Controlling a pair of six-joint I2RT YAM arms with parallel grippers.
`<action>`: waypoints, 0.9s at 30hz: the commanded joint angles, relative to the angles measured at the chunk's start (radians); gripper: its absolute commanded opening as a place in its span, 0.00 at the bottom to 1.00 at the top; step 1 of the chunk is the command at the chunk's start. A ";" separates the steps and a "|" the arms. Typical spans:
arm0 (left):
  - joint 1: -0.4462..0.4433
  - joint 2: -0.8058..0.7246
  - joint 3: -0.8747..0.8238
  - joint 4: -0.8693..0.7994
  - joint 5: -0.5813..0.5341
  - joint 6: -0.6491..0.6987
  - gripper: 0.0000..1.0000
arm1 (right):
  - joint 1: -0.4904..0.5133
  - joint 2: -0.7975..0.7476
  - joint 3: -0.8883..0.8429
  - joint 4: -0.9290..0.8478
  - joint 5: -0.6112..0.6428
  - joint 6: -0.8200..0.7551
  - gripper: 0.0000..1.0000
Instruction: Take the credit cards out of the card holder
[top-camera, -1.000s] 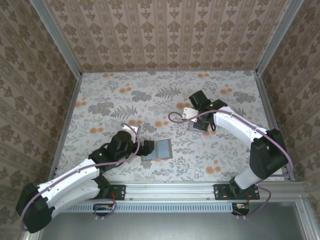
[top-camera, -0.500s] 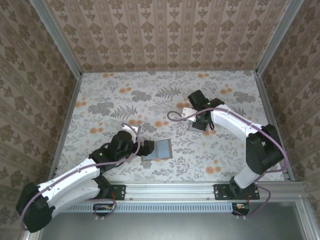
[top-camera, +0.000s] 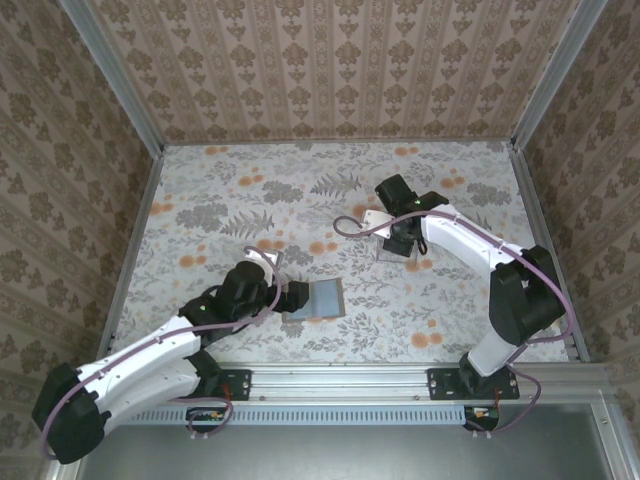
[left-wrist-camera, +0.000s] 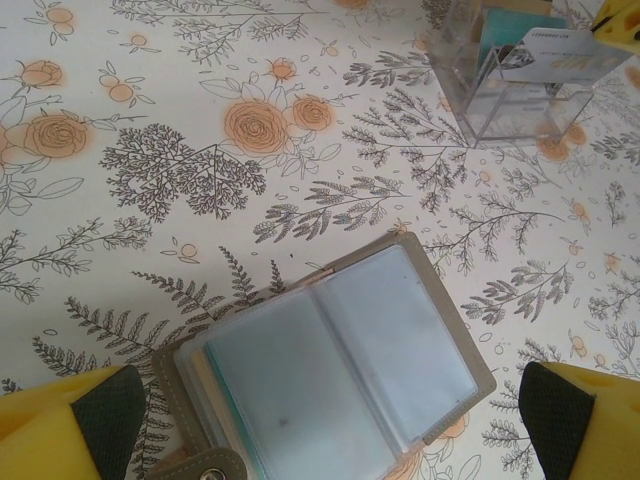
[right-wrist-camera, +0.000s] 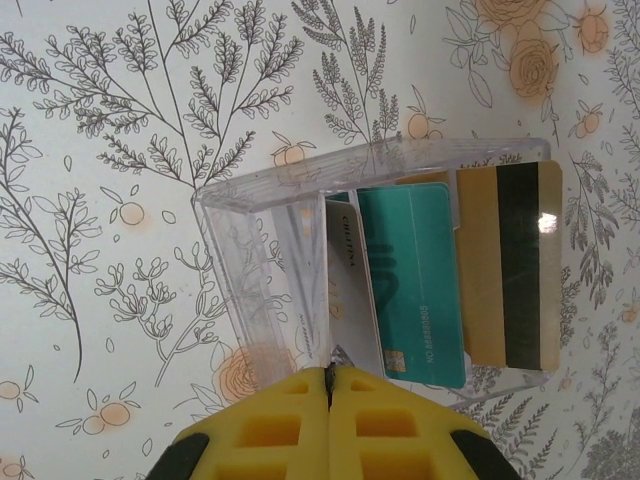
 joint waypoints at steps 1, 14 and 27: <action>0.002 0.002 -0.001 0.004 0.012 0.004 1.00 | -0.008 -0.014 0.003 -0.029 -0.014 -0.020 0.00; 0.004 0.003 0.000 0.001 0.014 0.003 1.00 | -0.036 0.042 -0.019 -0.001 -0.023 -0.023 0.00; 0.005 0.005 -0.001 0.003 0.018 0.003 1.00 | -0.048 0.033 -0.015 0.051 0.029 -0.003 0.26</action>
